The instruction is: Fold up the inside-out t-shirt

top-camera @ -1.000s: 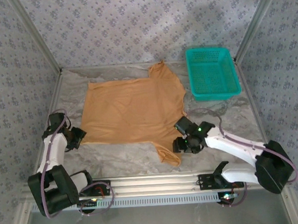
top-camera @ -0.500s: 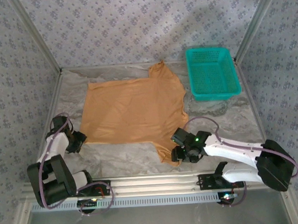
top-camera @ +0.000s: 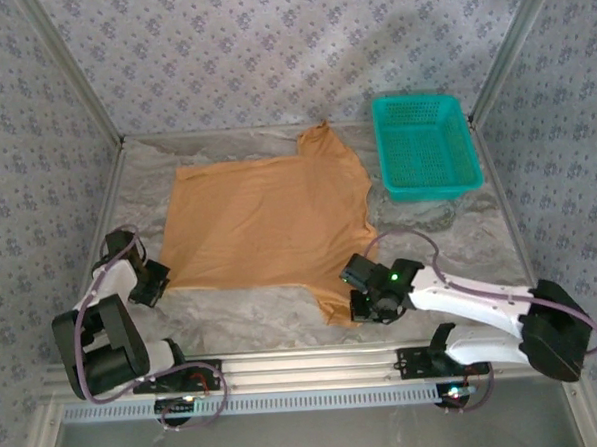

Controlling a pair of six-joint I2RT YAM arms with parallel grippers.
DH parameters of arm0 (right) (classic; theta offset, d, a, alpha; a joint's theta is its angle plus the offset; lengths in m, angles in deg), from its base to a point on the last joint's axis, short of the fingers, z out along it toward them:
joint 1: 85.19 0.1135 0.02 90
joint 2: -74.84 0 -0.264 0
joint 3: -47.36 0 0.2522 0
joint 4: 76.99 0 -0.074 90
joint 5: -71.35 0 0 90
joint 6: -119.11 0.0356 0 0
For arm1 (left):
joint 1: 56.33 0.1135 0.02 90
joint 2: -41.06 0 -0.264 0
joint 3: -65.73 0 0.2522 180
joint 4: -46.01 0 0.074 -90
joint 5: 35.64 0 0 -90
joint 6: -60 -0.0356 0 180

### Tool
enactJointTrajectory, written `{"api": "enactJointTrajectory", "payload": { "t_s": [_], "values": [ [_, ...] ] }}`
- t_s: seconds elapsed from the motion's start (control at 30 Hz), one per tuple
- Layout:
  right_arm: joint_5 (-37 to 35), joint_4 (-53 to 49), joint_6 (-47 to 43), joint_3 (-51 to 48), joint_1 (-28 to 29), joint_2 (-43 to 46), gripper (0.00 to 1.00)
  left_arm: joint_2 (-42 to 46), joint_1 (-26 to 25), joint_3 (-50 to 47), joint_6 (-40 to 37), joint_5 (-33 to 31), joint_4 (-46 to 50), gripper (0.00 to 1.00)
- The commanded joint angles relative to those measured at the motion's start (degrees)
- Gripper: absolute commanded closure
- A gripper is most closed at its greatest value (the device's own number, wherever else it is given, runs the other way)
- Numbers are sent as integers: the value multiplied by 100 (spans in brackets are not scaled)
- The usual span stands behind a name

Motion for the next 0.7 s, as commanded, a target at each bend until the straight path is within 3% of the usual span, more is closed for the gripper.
{"api": "enactJointTrajectory", "payload": {
  "t_s": [0.0,0.43,0.53,0.67],
  "values": [
    [-187,-899,-107,156,-124,465,100,477,-19,133,85,95,267,100],
    [-233,-2459,-95,989,-228,1964,100,2226,-83,373,164,500,1533,100],
    [-119,-2153,-558,1216,-722,1782,100,2170,-333,382,244,466,1407,100],
    [401,-1470,-1417,1444,-1857,1094,100,1740,-801,647,256,21,1235,100]
  ]
}}
